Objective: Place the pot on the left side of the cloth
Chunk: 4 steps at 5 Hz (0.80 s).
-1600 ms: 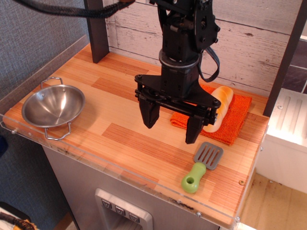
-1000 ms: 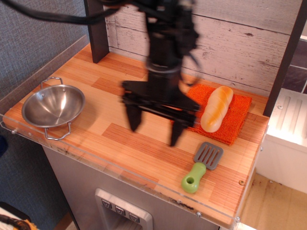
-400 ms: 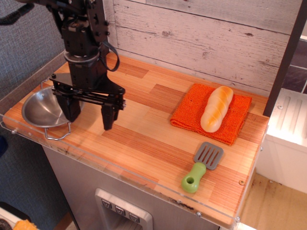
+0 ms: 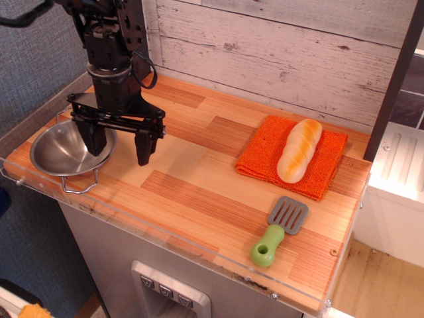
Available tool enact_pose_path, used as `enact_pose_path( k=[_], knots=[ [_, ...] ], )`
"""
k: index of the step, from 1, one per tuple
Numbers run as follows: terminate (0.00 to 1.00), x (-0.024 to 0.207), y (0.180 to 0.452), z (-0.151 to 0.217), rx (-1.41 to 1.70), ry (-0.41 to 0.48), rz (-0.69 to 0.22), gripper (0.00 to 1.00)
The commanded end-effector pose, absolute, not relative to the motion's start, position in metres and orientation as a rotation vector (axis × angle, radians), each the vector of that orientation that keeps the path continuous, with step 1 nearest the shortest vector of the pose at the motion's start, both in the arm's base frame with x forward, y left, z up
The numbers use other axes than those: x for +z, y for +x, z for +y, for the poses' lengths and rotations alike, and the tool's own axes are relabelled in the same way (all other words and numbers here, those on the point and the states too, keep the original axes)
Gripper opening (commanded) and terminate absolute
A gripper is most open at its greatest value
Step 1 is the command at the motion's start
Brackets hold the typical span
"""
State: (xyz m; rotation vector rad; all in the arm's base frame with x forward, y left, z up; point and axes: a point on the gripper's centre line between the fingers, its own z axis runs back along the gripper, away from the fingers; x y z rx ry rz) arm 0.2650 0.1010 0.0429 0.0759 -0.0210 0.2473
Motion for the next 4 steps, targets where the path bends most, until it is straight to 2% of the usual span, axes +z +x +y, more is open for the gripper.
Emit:
enact_pose_path(
  k=[1,2,3,4],
  knots=[
    [0.00,0.040,0.284,0.109,0.233,0.102,-0.031,1.00],
    [0.00,0.029,0.278,0.108,0.243,0.101,0.001,1.00],
    [0.00,0.027,0.274,0.108,0.255,0.099,0.012,0.00],
    [0.00,0.027,0.273,0.106,0.248,0.090,0.010,0.00]
  ],
)
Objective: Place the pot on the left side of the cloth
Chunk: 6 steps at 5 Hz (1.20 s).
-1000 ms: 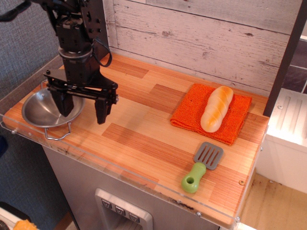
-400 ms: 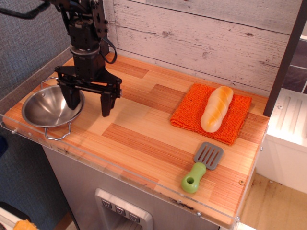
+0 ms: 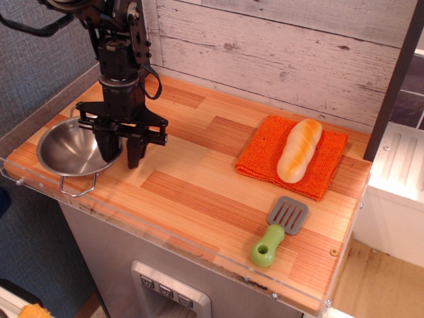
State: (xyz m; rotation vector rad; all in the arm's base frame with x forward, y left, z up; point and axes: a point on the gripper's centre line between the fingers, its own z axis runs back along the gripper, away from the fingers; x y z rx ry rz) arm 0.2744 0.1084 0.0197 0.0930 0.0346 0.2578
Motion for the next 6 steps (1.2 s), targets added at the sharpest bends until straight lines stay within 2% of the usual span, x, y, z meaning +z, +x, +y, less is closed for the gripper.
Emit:
enact_pose_path(
  k=[1,2,3,4,5,6],
  knots=[
    [0.00,0.035,0.276,0.103,0.229,0.090,-0.010,0.00],
    [0.00,0.062,0.276,0.101,0.258,0.124,-0.069,0.00],
    [0.00,0.103,0.280,0.091,0.256,0.201,-0.141,0.00],
    [0.00,0.127,0.304,0.066,0.168,0.229,-0.217,0.00],
    [0.00,0.123,0.342,0.037,0.053,0.224,-0.229,0.00],
    [0.00,0.104,0.365,0.021,0.012,0.229,-0.202,0.00]
  ],
)
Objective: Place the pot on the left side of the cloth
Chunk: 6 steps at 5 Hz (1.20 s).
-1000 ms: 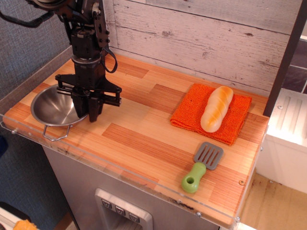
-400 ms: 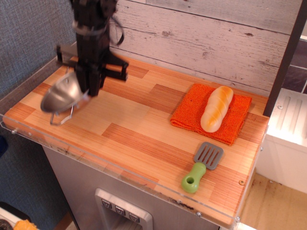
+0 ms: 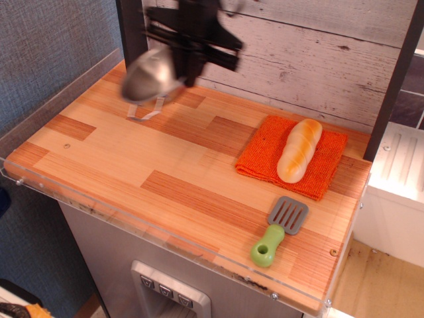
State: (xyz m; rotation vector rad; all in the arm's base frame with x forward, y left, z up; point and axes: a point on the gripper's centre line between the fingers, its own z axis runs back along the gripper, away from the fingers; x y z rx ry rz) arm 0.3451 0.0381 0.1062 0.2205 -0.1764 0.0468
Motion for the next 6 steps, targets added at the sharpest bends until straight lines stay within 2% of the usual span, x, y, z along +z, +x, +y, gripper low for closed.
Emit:
enact_pose_path(
  k=[1,3,4,5,6],
  knots=[
    [0.00,0.079,0.367,0.009,-0.004,0.223,-0.147,0.00],
    [0.00,0.049,0.353,-0.001,-0.015,0.199,-0.061,0.00],
    [0.00,0.050,0.350,0.003,0.034,0.177,-0.036,1.00],
    [0.00,0.058,0.344,0.009,0.108,0.135,-0.040,1.00],
    [0.00,0.061,0.329,0.019,0.210,0.049,-0.056,1.00]
  ],
)
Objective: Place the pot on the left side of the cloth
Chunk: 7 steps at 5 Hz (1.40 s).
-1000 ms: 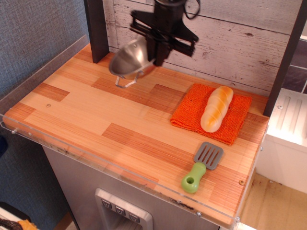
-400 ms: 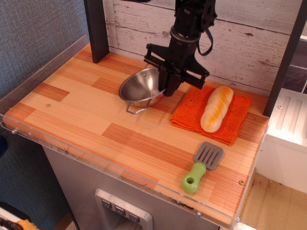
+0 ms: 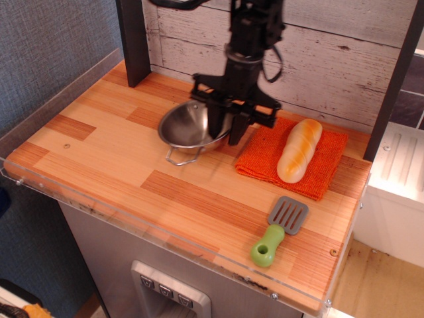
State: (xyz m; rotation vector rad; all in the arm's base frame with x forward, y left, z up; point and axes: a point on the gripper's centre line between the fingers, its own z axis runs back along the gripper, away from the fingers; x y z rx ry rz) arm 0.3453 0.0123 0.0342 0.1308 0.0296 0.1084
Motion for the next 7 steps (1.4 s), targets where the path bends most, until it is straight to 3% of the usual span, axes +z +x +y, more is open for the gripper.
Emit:
enact_pose_path(
  k=[1,3,6,7],
  knots=[
    [0.00,0.074,0.322,0.020,0.217,0.010,-0.095,1.00],
    [0.00,0.117,0.300,-0.026,0.059,0.018,-0.187,1.00],
    [0.00,0.118,0.279,-0.044,-0.015,0.047,-0.124,1.00],
    [1.00,0.118,0.279,-0.044,-0.015,0.047,-0.124,1.00]
  ],
)
